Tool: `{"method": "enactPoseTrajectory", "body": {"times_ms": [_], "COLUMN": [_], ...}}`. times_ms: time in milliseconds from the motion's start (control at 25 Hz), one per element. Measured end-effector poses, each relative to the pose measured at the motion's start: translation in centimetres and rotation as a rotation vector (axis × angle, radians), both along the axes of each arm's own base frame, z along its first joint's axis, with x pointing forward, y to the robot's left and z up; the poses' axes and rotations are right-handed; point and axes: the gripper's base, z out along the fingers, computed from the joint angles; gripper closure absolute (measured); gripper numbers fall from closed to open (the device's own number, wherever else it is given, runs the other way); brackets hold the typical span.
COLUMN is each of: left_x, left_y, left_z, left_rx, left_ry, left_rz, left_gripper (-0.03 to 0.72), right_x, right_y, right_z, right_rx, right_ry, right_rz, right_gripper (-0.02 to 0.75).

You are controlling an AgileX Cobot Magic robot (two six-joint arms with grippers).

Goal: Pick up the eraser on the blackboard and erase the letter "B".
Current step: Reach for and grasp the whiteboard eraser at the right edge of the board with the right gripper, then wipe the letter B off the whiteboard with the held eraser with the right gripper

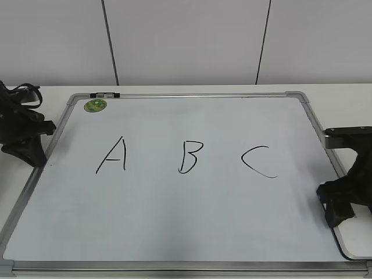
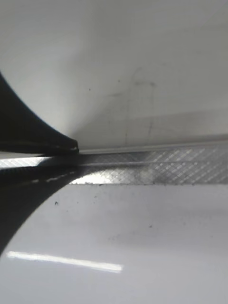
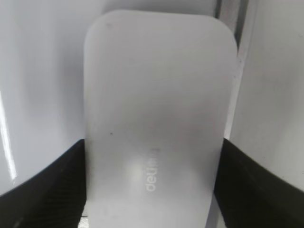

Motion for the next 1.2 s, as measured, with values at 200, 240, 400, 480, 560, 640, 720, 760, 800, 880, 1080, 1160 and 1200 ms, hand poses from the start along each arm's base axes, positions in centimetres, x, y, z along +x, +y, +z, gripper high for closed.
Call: {"method": "enactPoseTrajectory", "body": {"times_ms": [200,240,400,480,560,640,720,760,800,880,1080,1160,1200], "left_x": [0.0,0.0,0.0,0.0,0.0,0.0,0.0,0.0,0.0,0.0,0.0,0.0,0.0], "left_y": [0.0,0.0,0.0,0.0,0.0,0.0,0.0,0.0,0.0,0.0,0.0,0.0,0.0], "left_z": [0.0,0.0,0.0,0.0,0.0,0.0,0.0,0.0,0.0,0.0,0.0,0.0,0.0], "left_rx": [0.0,0.0,0.0,0.0,0.0,0.0,0.0,0.0,0.0,0.0,0.0,0.0,0.0], "left_ry": [0.0,0.0,0.0,0.0,0.0,0.0,0.0,0.0,0.0,0.0,0.0,0.0,0.0], "left_rz": [0.0,0.0,0.0,0.0,0.0,0.0,0.0,0.0,0.0,0.0,0.0,0.0,0.0], "left_gripper": [0.673,0.673,0.673,0.673,0.673,0.673,0.673,0.673,0.673,0.673,0.673,0.673,0.673], "right_x": [0.0,0.0,0.0,0.0,0.0,-0.1,-0.3,-0.3,-0.4,-0.6,-1.1,-1.0,-0.8], "right_y": [0.0,0.0,0.0,0.0,0.0,-0.1,-0.1,-0.1,-0.1,-0.1,-0.1,0.0,0.1], "right_z": [0.0,0.0,0.0,0.0,0.1,0.2,0.6,0.9,1.1,1.6,3.3,4.2,4.7], "right_rx": [-0.002,-0.002,-0.003,-0.003,-0.003,-0.003,-0.002,-0.002,-0.002,-0.003,0.0,0.003,0.009], "right_ry": [0.0,0.0,-0.001,-0.001,-0.003,-0.006,-0.014,-0.02,-0.02,-0.029,-0.061,-0.08,-0.088], "right_rz": [-0.006,-0.008,-0.007,-0.007,-0.009,-0.008,-0.008,-0.008,-0.008,-0.005,0.008,0.022,0.026], "right_gripper": [0.178,0.179,0.181,0.181,0.182,0.182,0.183,0.183,0.183,0.183,0.184,0.184,0.184]}}
